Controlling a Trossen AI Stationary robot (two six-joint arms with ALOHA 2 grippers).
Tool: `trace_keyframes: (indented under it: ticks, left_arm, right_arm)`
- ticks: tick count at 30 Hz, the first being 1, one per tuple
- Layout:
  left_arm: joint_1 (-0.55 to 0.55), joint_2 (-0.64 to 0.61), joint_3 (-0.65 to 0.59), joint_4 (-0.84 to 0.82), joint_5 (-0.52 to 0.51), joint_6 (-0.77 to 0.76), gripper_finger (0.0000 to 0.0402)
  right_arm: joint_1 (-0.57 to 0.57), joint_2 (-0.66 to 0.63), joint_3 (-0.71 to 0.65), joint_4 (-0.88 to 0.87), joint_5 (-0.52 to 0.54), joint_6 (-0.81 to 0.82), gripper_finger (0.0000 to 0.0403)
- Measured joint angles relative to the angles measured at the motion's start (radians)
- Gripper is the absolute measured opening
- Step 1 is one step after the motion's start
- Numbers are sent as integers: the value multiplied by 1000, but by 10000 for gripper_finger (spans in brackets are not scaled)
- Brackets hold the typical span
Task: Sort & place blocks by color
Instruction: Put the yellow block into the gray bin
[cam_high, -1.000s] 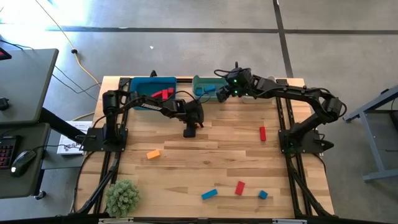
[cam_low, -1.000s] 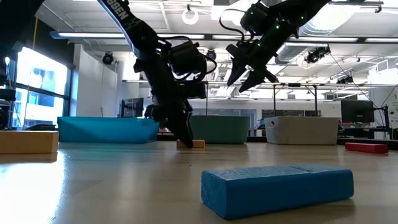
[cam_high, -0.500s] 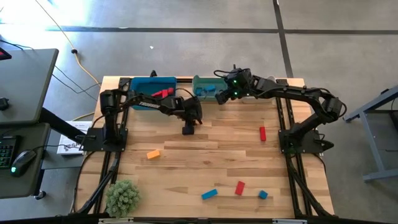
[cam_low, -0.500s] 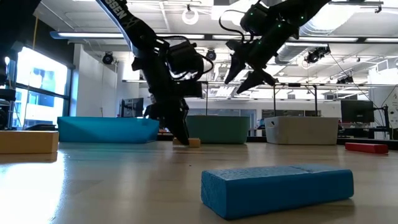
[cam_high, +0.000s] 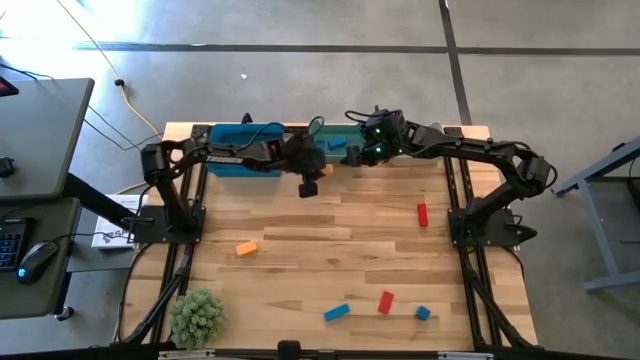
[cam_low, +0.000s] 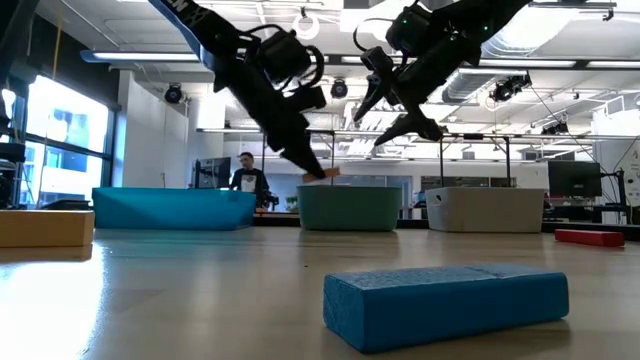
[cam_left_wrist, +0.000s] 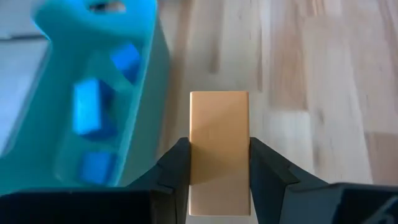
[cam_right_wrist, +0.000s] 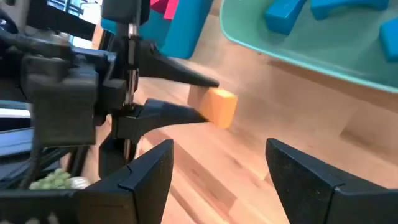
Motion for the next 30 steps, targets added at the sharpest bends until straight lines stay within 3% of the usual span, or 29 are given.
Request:
trace_keyframes:
  ticks: [24,30]
  left_arm:
    - [-42,-26,0,318,-14,-8,98]
    - [-50,-26,0,343,-34,-7,98]
  right_arm:
    - [0,0,0,29,30,41,241]
    - [3,0,0,33,44,41,183]
